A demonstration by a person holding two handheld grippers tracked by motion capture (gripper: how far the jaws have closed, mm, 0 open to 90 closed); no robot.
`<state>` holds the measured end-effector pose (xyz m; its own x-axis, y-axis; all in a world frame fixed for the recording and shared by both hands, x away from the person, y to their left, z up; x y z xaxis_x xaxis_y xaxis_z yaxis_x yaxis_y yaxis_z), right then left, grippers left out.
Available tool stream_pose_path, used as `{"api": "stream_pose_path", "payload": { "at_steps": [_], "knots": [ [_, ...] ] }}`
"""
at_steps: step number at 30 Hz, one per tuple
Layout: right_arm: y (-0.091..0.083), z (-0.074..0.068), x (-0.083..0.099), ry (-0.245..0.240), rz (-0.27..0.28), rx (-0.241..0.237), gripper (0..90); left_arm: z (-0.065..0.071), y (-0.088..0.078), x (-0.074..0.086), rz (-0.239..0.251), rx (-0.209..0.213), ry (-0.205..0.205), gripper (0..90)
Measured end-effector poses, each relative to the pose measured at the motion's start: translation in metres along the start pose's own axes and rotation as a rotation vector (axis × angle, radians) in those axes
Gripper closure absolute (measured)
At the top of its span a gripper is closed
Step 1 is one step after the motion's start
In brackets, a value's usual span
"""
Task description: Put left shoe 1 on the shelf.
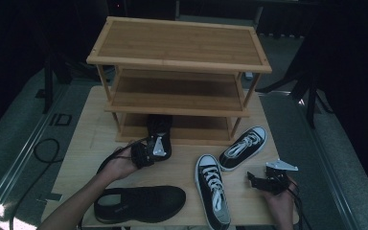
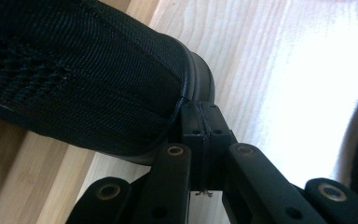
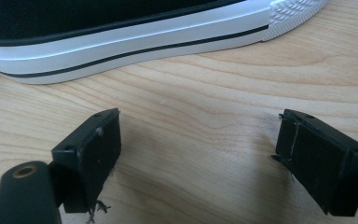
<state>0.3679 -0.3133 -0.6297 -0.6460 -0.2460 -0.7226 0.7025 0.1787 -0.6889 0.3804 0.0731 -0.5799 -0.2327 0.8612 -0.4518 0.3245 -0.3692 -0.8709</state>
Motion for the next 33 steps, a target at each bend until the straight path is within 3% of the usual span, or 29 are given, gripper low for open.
{"api": "stream_pose_path", "payload": {
  "at_steps": [6, 33],
  "knots": [
    [0.0, 0.0, 0.0, 0.0, 0.0, 0.0, 13.9, -0.006, 0.002, -0.003, -0.02, -0.032, 0.024, 90.0],
    [0.0, 0.0, 0.0, 0.0, 0.0, 0.0, 13.8, -0.056, 0.004, -0.001, -0.046, -0.206, -0.082, 90.0]
  ]
}}
Point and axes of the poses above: each handheld gripper's, and its own axes: y roughly forward along the jaws, x roughly out of its underside, z roughly to its right, the point moved 10 cm from there along y, roughly forward along the jaws, and after that the axes turned 5 degrees about x, right-handed, at the moved point
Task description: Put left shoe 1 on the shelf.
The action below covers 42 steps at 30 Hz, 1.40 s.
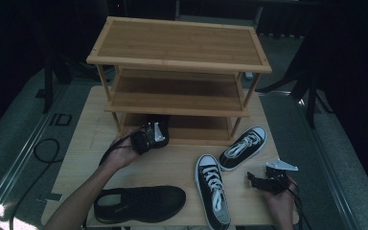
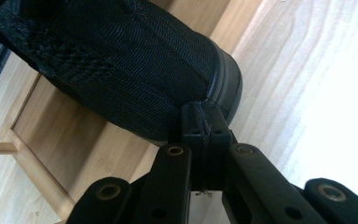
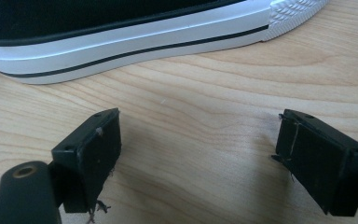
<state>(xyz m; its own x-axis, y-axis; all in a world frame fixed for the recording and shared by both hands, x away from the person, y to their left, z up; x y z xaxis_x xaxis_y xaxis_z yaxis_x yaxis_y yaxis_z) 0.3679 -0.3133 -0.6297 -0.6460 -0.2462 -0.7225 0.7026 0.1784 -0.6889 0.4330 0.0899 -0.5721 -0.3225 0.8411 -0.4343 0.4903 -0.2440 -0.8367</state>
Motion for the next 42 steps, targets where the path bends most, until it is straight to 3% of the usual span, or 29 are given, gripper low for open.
{"api": "stream_pose_path", "payload": {
  "at_steps": [7, 9, 16, 19, 31, 42],
  "knots": [
    [0.0, 0.0, 0.0, 0.0, 0.0, 0.0, 13.8, -0.004, 0.005, -0.003, 0.02, -0.005, -0.054, 90.0],
    [0.0, 0.0, 0.0, 0.0, 0.0, 0.0, 13.8, -0.004, 0.004, -0.003, 0.017, 0.002, -0.049, 90.0],
    [0.0, 0.0, 0.0, -0.001, 0.0, -0.002, 13.9, 0.007, -0.015, -0.005, 0.075, 0.111, -0.05, 85.9],
    [0.0, 0.0, 0.0, -0.001, 0.0, -0.002, 13.9, 0.011, -0.025, -0.004, 0.097, 0.139, -0.041, 82.6],
    [0.0, 0.0, 0.0, -0.001, 0.0, -0.002, 13.9, 0.02, -0.06, 0.021, 0.132, 0.275, -0.074, 70.0],
    [0.0, 0.0, 0.0, -0.001, 0.0, -0.001, 13.9, 0.025, -0.096, 0.049, 0.172, 0.316, -0.091, 66.2]
  ]
}}
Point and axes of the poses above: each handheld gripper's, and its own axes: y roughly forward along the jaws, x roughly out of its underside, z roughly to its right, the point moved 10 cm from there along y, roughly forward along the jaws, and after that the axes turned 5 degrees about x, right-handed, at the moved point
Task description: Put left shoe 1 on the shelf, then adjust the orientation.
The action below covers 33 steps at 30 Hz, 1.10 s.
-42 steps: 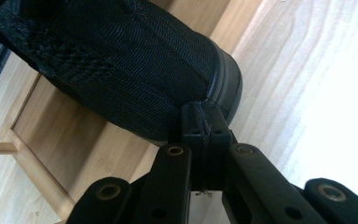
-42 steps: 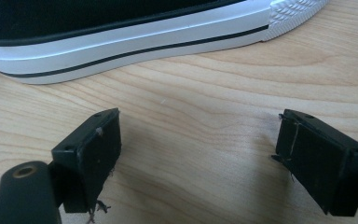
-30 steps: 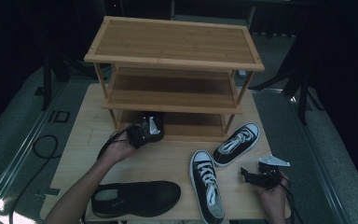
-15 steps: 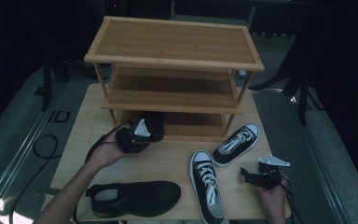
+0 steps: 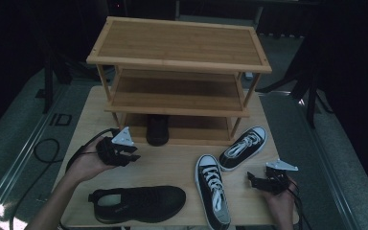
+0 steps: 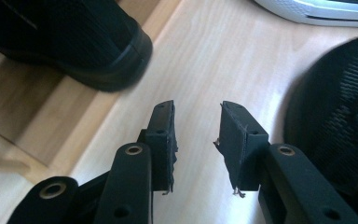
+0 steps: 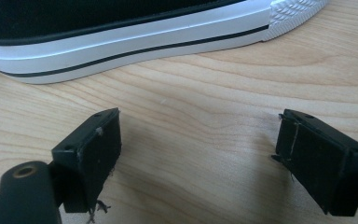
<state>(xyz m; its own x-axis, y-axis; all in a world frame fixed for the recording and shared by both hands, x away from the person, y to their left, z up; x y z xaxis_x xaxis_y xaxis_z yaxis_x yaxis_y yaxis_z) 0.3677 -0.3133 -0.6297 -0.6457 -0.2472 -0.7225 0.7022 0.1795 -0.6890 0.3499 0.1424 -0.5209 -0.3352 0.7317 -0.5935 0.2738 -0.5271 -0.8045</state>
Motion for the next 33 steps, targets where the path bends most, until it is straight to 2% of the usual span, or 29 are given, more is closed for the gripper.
{"api": "stream_pose_path", "payload": {
  "at_steps": [4, 11, 18, 26, 33],
  "knots": [
    [0.0, 0.0, 0.0, 0.0, 0.0, 0.0, 13.9, 0.007, -0.009, 0.008, 0.011, 0.036, -0.018, 65.5],
    [0.0, 0.0, 0.0, 0.0, 0.0, 0.0, 13.9, 0.017, -0.015, 0.02, -0.003, 0.057, -0.004, 63.9],
    [0.0, 0.0, 0.0, 0.002, 0.0, 0.001, 13.9, 0.024, -0.025, 0.021, 0.018, 0.062, 0.002, 63.2],
    [0.0, 0.0, 0.0, 0.001, 0.0, 0.001, 13.9, 0.032, -0.027, 0.026, 0.0, 0.083, 0.027, 65.2],
    [0.0, 0.0, 0.0, 0.001, 0.0, 0.001, 13.9, 0.043, -0.027, 0.026, -0.017, 0.124, 0.053, 69.8]
  ]
}}
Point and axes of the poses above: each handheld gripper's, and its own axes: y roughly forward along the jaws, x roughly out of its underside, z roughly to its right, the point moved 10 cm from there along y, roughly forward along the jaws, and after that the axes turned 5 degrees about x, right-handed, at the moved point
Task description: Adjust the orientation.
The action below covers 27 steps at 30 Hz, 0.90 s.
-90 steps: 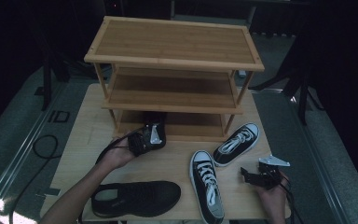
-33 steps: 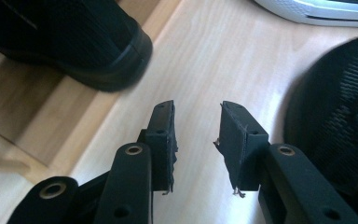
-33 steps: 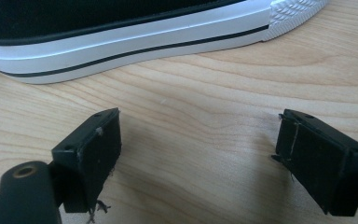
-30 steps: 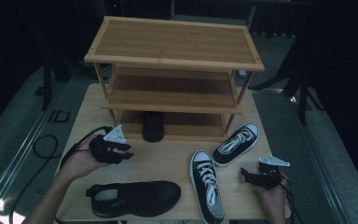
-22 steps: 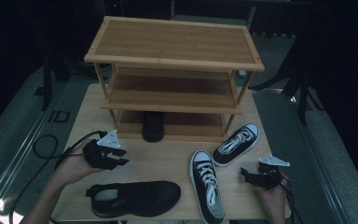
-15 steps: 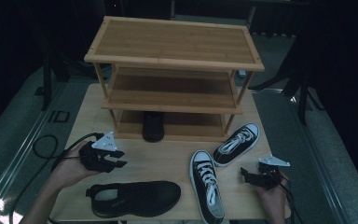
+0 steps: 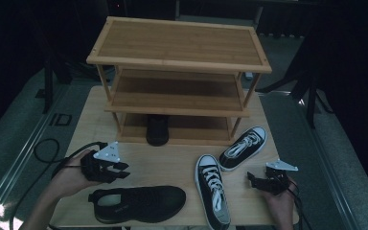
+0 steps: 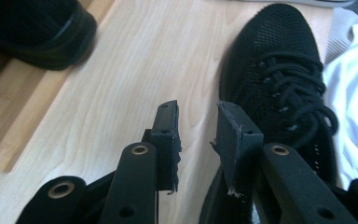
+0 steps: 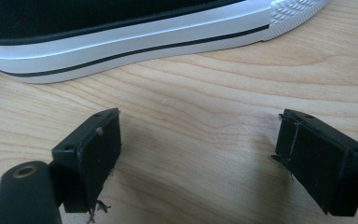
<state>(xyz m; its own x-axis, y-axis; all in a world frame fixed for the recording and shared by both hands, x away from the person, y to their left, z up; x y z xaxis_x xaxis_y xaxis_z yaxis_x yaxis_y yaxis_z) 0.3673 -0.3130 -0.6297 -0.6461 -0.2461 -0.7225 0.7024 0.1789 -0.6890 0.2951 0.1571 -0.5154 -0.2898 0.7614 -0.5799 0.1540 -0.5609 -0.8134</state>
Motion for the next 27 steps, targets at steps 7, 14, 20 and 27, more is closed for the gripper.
{"api": "stream_pose_path", "payload": {
  "at_steps": [7, 14, 20, 27],
  "knots": [
    [0.0, 0.0, 0.0, 0.0, 0.0, 0.0, 13.9, 0.013, -0.001, 0.001, -0.03, 0.024, 0.037, 82.9],
    [0.0, 0.0, 0.0, 0.001, 0.0, 0.001, 14.0, 0.029, -0.005, 0.002, -0.054, 0.077, 0.089, 89.1],
    [0.0, 0.0, 0.0, 0.001, 0.0, 0.001, 13.9, 0.034, -0.005, 0.003, -0.051, 0.114, 0.098, 79.3],
    [0.0, 0.0, 0.0, 0.001, 0.0, 0.001, 14.0, 0.04, -0.003, 0.006, -0.083, 0.143, 0.124, 77.0]
  ]
}}
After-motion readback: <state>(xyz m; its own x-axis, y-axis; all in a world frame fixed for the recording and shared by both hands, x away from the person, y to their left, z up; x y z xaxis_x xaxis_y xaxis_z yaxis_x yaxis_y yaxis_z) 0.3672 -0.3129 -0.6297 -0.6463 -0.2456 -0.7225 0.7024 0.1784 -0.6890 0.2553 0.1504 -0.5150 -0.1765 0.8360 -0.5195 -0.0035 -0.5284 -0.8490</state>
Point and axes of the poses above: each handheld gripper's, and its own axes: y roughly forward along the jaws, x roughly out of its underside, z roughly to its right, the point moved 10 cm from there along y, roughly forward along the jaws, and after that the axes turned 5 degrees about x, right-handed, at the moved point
